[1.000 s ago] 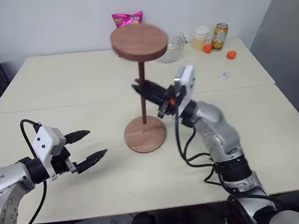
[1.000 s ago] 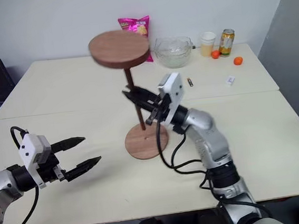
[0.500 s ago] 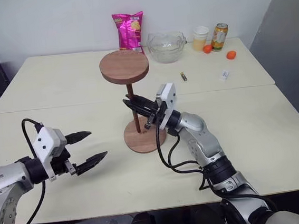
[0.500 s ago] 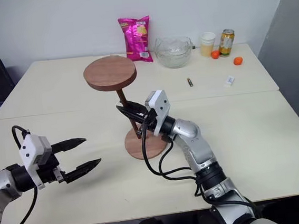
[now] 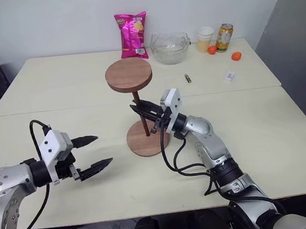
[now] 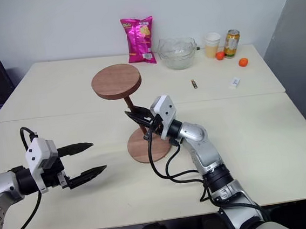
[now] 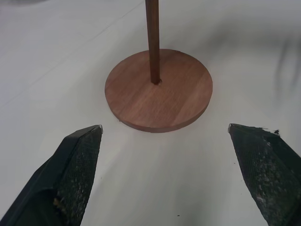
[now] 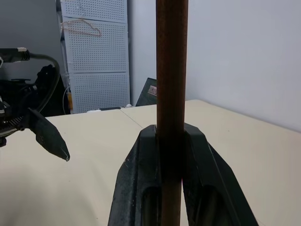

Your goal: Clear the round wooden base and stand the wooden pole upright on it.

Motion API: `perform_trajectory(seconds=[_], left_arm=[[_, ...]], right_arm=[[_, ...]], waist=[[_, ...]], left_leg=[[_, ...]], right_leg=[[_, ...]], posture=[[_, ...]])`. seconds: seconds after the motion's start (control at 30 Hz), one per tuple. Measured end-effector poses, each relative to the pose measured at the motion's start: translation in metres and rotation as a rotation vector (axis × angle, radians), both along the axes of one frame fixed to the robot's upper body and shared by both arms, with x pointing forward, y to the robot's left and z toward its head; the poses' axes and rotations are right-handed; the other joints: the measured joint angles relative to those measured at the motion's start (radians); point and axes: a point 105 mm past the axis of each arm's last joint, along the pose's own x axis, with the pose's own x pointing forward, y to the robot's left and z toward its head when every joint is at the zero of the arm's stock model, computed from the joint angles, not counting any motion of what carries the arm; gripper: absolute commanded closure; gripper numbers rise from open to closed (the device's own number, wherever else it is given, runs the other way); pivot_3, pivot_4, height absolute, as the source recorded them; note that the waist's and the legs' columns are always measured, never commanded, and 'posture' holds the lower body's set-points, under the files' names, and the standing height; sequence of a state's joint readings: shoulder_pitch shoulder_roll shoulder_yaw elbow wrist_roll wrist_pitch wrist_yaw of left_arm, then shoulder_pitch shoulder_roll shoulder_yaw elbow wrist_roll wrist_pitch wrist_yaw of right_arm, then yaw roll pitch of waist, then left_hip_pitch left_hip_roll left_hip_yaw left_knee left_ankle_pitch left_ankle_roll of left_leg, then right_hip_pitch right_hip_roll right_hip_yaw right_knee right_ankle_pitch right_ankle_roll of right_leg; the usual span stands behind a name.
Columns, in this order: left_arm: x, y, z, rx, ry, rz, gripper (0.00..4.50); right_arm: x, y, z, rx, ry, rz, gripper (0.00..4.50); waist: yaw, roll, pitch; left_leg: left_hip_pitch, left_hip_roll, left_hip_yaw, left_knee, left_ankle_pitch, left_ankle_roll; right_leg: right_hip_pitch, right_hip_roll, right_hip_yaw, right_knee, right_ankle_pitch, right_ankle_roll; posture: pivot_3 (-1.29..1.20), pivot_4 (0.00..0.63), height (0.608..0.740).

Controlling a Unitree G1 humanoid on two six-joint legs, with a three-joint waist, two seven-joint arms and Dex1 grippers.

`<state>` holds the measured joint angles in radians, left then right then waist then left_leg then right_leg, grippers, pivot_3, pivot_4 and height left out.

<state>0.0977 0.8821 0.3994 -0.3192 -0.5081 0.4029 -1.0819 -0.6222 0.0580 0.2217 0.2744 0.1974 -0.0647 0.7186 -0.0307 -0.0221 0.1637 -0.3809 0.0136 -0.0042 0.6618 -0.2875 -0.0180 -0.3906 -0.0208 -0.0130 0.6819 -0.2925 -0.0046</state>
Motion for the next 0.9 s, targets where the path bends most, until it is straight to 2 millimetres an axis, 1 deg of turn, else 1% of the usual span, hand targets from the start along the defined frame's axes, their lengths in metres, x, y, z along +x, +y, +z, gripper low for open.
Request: perform_trajectory(seconds=[0.2, 0.63, 0.77, 0.9], left_arm=[[0.003, 0.001, 0.004, 0.010, -0.010, 0.000, 0.00], [0.004, -0.001, 0.000, 0.010, 0.005, -0.007, 0.00], [0.005, -0.001, 0.000, 0.013, 0.002, -0.010, 0.00], [0.006, -0.002, -0.003, 0.013, 0.007, -0.016, 0.00]], right_arm=[[-0.002, 0.000, -0.001, -0.007, -0.010, 0.009, 4.28], [-0.011, 0.000, -0.007, -0.048, -0.032, 0.029, 4.28], [-0.009, 0.000, -0.008, -0.057, -0.005, 0.016, 4.28], [0.000, 0.001, -0.009, -0.088, 0.077, -0.012, 4.28]], waist=[[0.000, 0.000, 0.000], [0.000, 0.000, 0.000], [0.000, 0.000, 0.000], [0.000, -0.002, -0.002]], left_leg=[[0.000, 0.000, 0.000, 0.000, 0.000, 0.000], [0.001, 0.000, 0.000, 0.000, 0.000, 0.000], [0.001, 0.000, 0.000, 0.000, 0.000, 0.000], [0.002, 0.000, 0.000, 0.000, 0.000, 0.000]], right_leg=[[0.000, 0.000, 0.000, 0.000, 0.000, 0.000], [0.001, 0.000, 0.000, 0.000, 0.000, 0.000], [0.001, 0.000, 0.000, 0.000, 0.000, 0.000], [0.002, 0.000, 0.000, 0.000, 0.000, 0.000]], posture=[[0.00, 0.150, 0.740], [0.00, 0.150, 0.740], [0.00, 0.150, 0.740], [0.00, 0.150, 0.740]])
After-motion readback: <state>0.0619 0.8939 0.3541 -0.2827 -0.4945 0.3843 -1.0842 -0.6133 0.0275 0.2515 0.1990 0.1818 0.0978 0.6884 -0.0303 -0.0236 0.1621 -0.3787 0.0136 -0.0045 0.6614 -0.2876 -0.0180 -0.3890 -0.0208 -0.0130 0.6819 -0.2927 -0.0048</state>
